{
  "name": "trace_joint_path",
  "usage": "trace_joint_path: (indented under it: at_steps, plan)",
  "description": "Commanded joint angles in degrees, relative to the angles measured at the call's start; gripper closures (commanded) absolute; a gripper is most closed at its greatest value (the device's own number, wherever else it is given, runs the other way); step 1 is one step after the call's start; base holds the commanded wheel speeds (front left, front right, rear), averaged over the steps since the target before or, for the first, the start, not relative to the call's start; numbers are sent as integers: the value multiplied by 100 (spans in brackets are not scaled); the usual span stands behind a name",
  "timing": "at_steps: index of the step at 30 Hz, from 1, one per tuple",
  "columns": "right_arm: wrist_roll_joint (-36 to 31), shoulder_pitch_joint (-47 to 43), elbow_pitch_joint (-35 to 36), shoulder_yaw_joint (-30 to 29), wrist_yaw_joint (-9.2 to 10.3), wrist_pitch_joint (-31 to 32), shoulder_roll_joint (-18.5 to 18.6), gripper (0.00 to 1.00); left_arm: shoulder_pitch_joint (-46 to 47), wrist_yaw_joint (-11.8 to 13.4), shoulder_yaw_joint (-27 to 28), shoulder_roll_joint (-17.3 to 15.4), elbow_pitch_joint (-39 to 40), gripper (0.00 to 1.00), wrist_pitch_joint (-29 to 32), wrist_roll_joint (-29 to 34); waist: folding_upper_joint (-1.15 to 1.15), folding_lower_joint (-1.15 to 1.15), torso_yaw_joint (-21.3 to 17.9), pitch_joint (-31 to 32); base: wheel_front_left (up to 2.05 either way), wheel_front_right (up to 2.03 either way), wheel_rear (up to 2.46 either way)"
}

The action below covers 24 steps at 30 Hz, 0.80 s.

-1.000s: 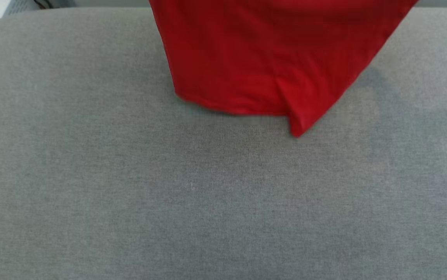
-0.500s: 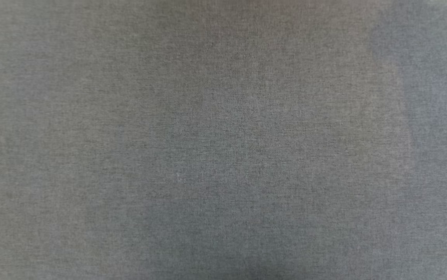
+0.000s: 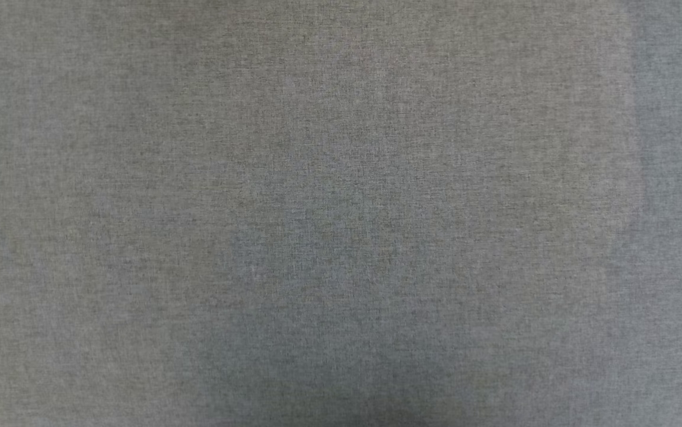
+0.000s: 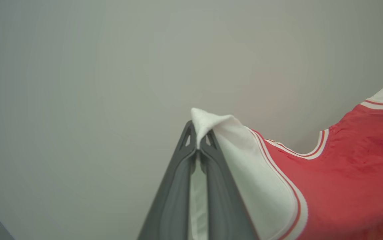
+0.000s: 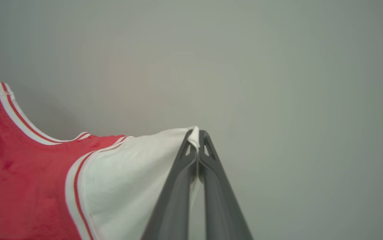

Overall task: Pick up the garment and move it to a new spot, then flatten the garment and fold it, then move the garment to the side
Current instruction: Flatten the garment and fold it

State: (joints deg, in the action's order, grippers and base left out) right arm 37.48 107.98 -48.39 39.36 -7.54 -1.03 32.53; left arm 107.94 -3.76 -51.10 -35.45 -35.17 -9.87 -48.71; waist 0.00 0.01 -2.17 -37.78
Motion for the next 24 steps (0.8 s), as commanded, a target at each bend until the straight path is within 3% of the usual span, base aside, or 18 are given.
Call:
trace_joint_path:
  at_steps: [1,7,15,24]
  plan:
    - [90,-223,-51,97,5,-161,-24,100,-199,-36,13,44,-62,100,-123,-59,0,-1,6,68,0,0,0]
    - [508,-1019,-53,489,5,-768,-148,100,-933,-148,-155,-63,-209,100,-360,-41,0,-1,-44,441,0,0,0]
    - [975,-2275,287,948,5,-1205,43,100,-2292,-37,-159,4,6,100,-496,-179,0,-1,43,1113,0,0,0]
    - [1321,-3970,816,1299,5,-1351,444,100,-4698,270,713,-209,1063,100,-511,-313,0,-1,141,1830,0,0,0]
